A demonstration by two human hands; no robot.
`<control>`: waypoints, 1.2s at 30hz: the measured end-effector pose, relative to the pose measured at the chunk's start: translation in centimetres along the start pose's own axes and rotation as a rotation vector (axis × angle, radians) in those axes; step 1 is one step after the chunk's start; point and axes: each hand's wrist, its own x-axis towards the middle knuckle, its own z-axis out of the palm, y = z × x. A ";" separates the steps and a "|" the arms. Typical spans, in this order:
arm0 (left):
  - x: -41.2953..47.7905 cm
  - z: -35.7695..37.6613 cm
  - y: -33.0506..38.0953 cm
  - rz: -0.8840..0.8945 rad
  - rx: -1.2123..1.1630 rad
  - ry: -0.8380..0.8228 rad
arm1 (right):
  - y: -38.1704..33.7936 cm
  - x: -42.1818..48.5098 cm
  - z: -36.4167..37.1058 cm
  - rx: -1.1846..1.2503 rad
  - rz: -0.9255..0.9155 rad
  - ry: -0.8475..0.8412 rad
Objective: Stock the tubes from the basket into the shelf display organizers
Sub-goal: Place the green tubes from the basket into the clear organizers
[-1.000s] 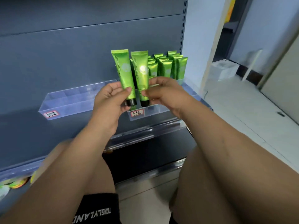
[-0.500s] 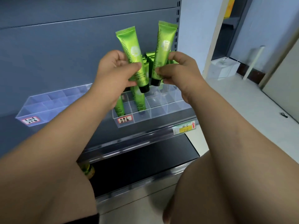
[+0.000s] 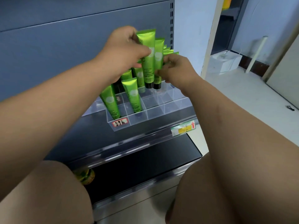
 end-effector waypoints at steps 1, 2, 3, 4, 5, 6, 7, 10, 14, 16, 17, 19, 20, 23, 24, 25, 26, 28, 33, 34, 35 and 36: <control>0.1 0.1 -0.1 0.015 0.013 -0.011 | 0.2 0.3 0.2 -0.008 0.002 -0.010; 0.1 0.1 -0.2 0.026 0.027 -0.019 | 0.3 0.6 0.3 -0.014 0.009 -0.018; 0.2 0.2 -0.1 0.030 0.041 -0.026 | 0.5 0.8 0.5 -0.016 0.016 -0.026; 0.2 0.3 -0.1 0.033 0.054 -0.031 | 0.5 1.0 0.6 -0.013 0.020 -0.037; 0.2 0.3 -0.1 0.037 0.071 -0.034 | 0.6 1.2 0.7 -0.007 0.024 -0.049; 0.3 0.4 -0.1 0.045 0.092 -0.035 | 0.7 1.3 0.7 0.000 0.026 -0.061; 0.4 0.4 -0.2 0.055 0.119 -0.035 | 0.9 1.5 0.8 0.008 0.026 -0.068; 0.5 0.5 -0.5 0.077 0.226 -0.061 | 1.4 2.0 1.0 0.048 0.046 -0.048; 1.0 0.7 -1.3 0.077 0.348 -0.085 | 1.5 2.4 1.9 0.058 0.058 -0.073; 1.2 1.0 -1.6 0.080 0.400 -0.097 | 1.7 2.5 2.4 0.073 0.061 -0.091; 1.2 1.1 -1.7 0.087 0.428 -0.108 | 1.8 2.7 2.6 0.071 0.060 -0.090; 1.3 1.3 -1.8 0.116 0.501 -0.123 | 2.0 2.7 2.8 0.023 0.038 -0.078; 1.3 1.3 -1.9 0.130 0.536 -0.129 | 2.1 2.6 2.8 -0.007 0.022 -0.074; 1.4 1.4 -2.3 0.145 0.598 -0.144 | 2.7 2.7 2.7 -0.066 0.013 -0.096; 1.5 1.5 -2.5 0.144 0.604 -0.147 | 2.7 2.6 2.7 -0.084 0.014 -0.104; 1.6 1.5 -2.7 0.142 0.609 -0.150 | 2.9 2.6 2.8 -0.098 0.012 -0.109; 1.6 1.5 -2.9 0.143 0.615 -0.153 | 3.0 2.5 2.8 -0.110 0.010 -0.110; 1.7 1.6 -3.1 0.142 0.629 -0.157 | 3.2 2.4 2.9 -0.125 0.005 -0.103; 2.0 1.5 -3.6 0.133 0.641 -0.190 | 3.4 2.6 3.0 -0.215 -0.003 -0.092; 2.0 1.6 -3.7 0.135 0.648 -0.200 | 3.5 2.7 3.1 -0.235 0.000 -0.087; 1.9 1.6 -3.9 0.136 0.656 -0.207 | 3.7 2.8 3.2 -0.244 -0.001 -0.083; 1.9 1.7 -4.0 0.137 0.664 -0.212 | 3.8 2.9 3.3 -0.250 -0.003 -0.080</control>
